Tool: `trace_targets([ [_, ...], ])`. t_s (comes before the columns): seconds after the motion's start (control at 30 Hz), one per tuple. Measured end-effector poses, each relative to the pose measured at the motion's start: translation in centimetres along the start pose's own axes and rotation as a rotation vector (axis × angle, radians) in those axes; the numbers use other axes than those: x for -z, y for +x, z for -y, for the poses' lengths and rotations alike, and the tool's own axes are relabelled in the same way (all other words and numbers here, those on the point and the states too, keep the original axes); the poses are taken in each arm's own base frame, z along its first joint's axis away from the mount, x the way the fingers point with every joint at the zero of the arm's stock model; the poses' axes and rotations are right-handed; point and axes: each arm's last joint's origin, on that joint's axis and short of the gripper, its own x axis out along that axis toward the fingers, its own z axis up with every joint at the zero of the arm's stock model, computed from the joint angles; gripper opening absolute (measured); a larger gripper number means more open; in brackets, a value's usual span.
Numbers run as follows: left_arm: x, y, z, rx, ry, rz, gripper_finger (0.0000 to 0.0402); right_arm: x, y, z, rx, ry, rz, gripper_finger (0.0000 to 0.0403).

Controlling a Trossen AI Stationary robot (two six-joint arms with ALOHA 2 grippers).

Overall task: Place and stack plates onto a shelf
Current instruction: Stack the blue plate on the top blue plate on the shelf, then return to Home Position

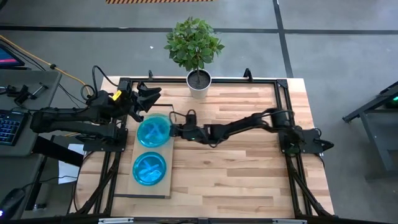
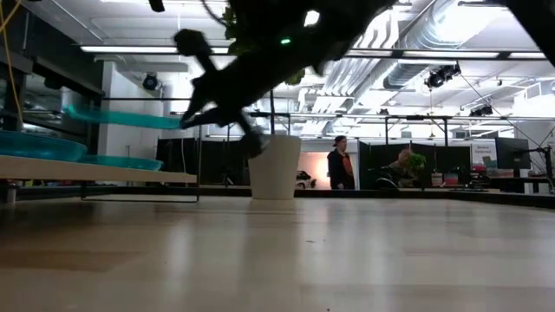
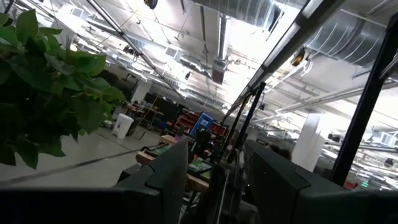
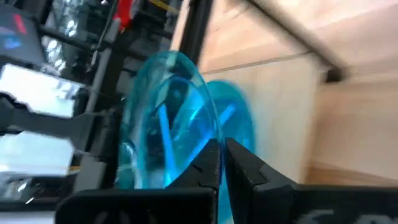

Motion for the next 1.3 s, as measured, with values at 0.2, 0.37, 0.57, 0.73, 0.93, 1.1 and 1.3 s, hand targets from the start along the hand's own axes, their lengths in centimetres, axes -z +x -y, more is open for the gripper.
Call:
trace_targets([
  [0.2, 0.0, 0.0, 0.0, -0.002, 0.000, -0.005, 0.0147, 0.9, 3.2, -0.8, 0.024, -0.014, -0.019, 0.0000],
  [0.37, 0.1, 0.0, 0.0, 0.003, 0.000, -0.007, 0.0147, 1.2, 4.2, -1.1, 0.046, -0.025, -0.033, 0.0000],
  [0.57, 0.1, 0.0, 0.0, 0.003, 0.000, -0.012, 0.0147, 1.3, 4.2, -1.1, 0.045, -0.074, -0.071, 0.0028],
  [0.73, 0.3, 0.0, -0.1, -0.003, 0.003, -0.028, 0.0147, 1.3, 4.2, -1.0, 0.052, -0.093, -0.079, 0.0106],
  [0.93, 0.3, 0.0, -0.1, 0.009, 0.012, -0.036, 0.0147, 0.0, 4.2, -1.7, -0.010, -0.206, -0.165, 0.0174],
  [1.1, 0.3, 0.0, 0.0, 0.012, 0.030, -0.035, 0.0147, -1.6, 3.3, -2.6, 0.003, -0.310, -0.240, 0.0181],
  [1.3, 0.3, 0.0, 0.0, 0.012, 0.047, -0.035, 0.0147, -4.2, 0.7, -3.7, 0.087, -0.491, -0.363, 0.0181],
])
